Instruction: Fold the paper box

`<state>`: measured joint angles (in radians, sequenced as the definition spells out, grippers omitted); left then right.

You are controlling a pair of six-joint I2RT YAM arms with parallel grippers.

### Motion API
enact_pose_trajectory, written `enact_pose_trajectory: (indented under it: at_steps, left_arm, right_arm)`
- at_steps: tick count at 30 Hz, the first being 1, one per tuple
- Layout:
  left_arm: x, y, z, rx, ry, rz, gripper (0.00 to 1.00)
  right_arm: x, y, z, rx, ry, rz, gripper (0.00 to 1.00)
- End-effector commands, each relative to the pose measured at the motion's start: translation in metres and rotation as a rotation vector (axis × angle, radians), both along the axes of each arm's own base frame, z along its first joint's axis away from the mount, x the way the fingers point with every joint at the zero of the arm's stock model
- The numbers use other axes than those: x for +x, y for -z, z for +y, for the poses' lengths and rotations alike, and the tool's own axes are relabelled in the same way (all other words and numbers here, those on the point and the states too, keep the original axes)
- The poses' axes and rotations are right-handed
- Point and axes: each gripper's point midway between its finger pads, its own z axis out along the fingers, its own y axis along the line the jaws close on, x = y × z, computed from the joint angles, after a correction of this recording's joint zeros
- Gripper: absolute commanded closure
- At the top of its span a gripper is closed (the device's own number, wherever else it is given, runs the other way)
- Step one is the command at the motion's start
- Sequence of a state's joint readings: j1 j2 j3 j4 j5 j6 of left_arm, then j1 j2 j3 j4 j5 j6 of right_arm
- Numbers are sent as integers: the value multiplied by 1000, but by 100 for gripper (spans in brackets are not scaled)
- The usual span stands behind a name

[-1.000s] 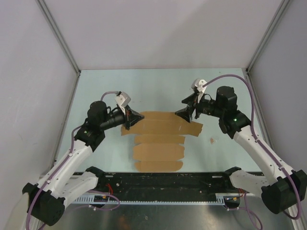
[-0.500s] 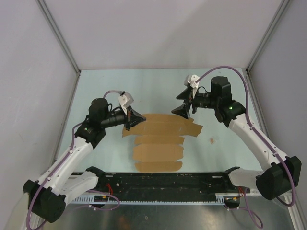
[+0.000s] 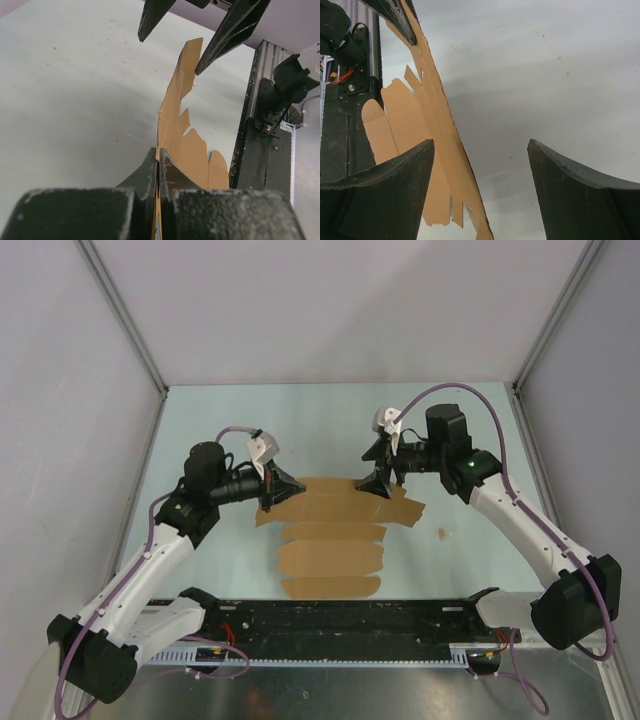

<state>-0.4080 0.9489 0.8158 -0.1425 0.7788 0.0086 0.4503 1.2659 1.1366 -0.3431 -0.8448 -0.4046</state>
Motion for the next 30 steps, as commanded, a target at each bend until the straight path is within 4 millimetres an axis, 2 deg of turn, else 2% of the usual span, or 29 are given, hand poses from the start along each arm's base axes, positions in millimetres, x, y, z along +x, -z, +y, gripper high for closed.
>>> enact_pose_trajectory:
  at_steps: [1,15,18,21,30]
  left_arm:
    - [-3,-27,-1,-13,50,-120,100]
    - [-3,-33,0,-16,43,-138,100]
    - [-3,-33,1,-16,40,-141,100]
    - [-3,-33,2,-16,37,-141,100]
    - [-1,-31,4,-13,25,-139,100]
  right_arm:
    - [-1,-10,5,-1,-37,-41,20]
    - [-5,16,8,-74,-50,3,25]
    - [-4,20,6,-91,-46,5,31]
    - [-4,22,7,-91,-51,12,44]
    - [-10,8,12,-39,-83,8,59]
